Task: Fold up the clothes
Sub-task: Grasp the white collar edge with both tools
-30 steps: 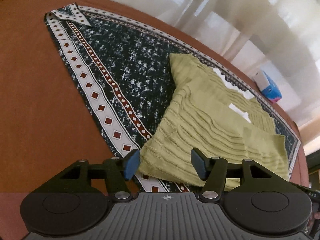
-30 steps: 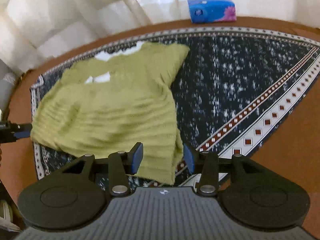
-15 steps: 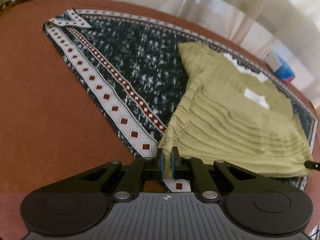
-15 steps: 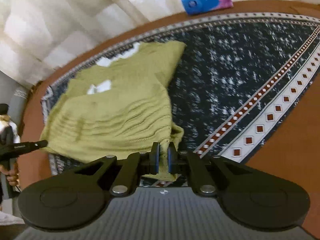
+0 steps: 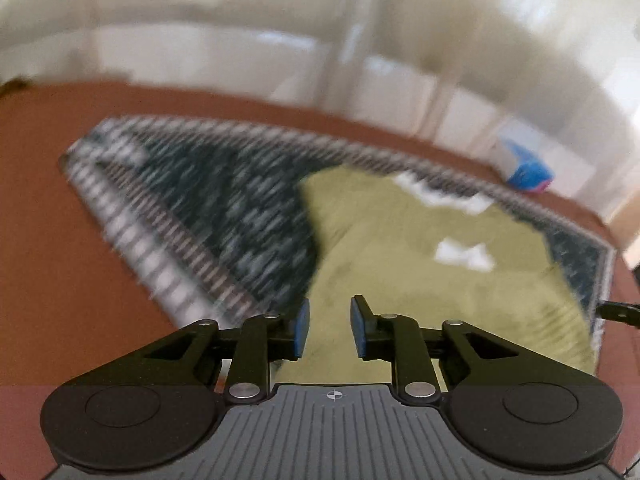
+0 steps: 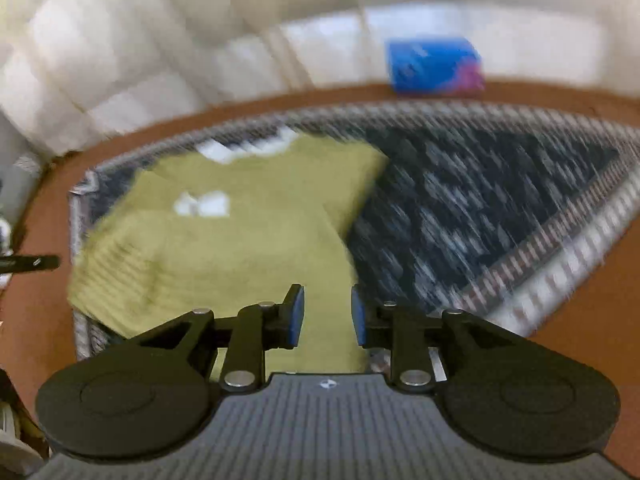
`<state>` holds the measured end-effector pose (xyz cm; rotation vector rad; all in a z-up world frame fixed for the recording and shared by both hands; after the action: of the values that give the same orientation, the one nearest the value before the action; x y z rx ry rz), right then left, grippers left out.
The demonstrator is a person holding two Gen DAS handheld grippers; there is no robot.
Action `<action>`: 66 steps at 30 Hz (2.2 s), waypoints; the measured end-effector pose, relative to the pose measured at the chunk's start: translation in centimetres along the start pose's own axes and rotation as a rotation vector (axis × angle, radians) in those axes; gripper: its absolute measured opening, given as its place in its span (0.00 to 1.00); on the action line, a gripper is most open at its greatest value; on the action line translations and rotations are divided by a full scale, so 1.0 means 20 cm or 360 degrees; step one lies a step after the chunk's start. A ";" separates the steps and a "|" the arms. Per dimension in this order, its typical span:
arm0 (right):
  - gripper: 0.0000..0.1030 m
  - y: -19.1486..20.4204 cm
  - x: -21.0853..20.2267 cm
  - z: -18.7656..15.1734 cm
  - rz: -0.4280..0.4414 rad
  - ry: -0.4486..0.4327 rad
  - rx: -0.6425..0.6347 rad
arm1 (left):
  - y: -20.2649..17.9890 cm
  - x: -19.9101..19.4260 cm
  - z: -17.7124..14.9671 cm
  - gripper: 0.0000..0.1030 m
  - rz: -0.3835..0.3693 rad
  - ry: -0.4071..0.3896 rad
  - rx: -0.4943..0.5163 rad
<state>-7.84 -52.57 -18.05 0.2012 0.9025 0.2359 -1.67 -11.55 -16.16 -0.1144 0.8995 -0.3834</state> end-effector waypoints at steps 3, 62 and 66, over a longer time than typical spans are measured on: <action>0.32 0.09 0.12 0.10 0.0043 -0.0005 -0.0103 | -0.09 0.14 0.06 0.44 -0.0036 -0.0007 0.0113; 0.40 -0.01 1.02 0.78 0.0367 0.0417 -0.0353 | -0.35 1.08 0.56 0.64 -0.0356 0.0422 0.0759; 0.17 -0.02 1.03 0.77 0.0366 0.0458 -0.0328 | -0.35 1.09 0.55 0.26 -0.0354 0.0437 0.0792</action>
<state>16.76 -48.19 -24.20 0.0794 1.1327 0.5799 17.19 -26.80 -23.67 0.3051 1.0385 -0.8339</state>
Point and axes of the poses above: each gripper's, at about its wrist camera, not at the fingertips, and x roughly the way its jaws point, y to its left, z to its top, the point moved 4 cm from there along x, roughly the way its jaws point
